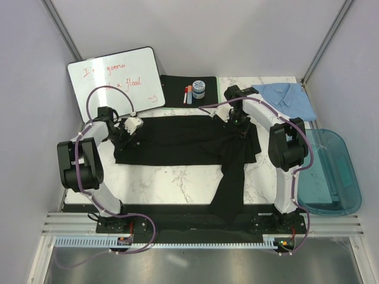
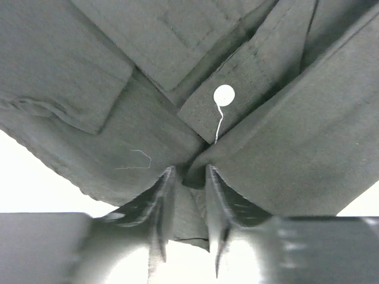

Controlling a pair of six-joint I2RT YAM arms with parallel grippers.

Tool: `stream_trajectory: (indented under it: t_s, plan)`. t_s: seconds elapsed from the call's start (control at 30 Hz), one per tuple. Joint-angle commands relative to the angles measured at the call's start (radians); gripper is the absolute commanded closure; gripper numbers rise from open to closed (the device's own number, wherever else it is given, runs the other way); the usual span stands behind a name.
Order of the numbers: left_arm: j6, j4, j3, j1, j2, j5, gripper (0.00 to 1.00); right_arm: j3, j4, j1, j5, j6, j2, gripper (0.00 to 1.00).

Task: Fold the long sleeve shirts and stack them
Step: Fold the shirt

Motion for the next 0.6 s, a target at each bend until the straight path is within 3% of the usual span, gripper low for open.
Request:
stream_trajectory:
  t_s: [0.0,0.03,0.07,0.13,0.23,0.27,0.3,0.37,0.47,0.57]
  plan:
    - [-0.079,0.031,0.027,0.006,-0.017,-0.013,0.58,0.001,0.005,-0.007,-0.029,0.033,-0.012,0.86]
    - [-0.079,0.025,0.016,0.008,-0.039,0.007,0.56,0.008,0.002,-0.008,-0.031,0.037,-0.018,0.84]
    - [-0.079,0.008,0.013,0.009,-0.089,0.019,0.52,0.017,-0.004,-0.008,-0.058,0.054,-0.017,0.75]
    - [-0.095,-0.027,0.002,0.009,-0.148,0.039,0.43,0.042,-0.022,-0.014,-0.097,0.071,-0.023,0.73]
    - [-0.151,-0.077,-0.016,0.011,-0.257,0.059,0.32,0.080,-0.036,-0.037,-0.146,0.119,-0.040,0.51]
    - [-0.154,-0.096,-0.025,0.013,-0.280,0.065,0.27,0.093,-0.042,-0.065,-0.167,0.136,-0.043,0.35]
    - [-0.156,-0.107,-0.054,0.010,-0.321,0.064,0.19,0.106,-0.074,-0.082,-0.233,0.143,-0.047,0.27]
    - [-0.158,-0.125,-0.089,0.013,-0.346,0.032,0.18,0.136,-0.120,-0.135,-0.302,0.153,-0.049,0.17]
    - [-0.167,-0.132,-0.148,0.020,-0.361,0.019,0.18,0.097,-0.196,-0.198,-0.399,0.157,-0.060,0.16]
    - [-0.194,-0.133,-0.157,0.025,-0.344,0.027,0.18,-0.008,-0.199,-0.231,-0.402,0.139,-0.081,0.21]
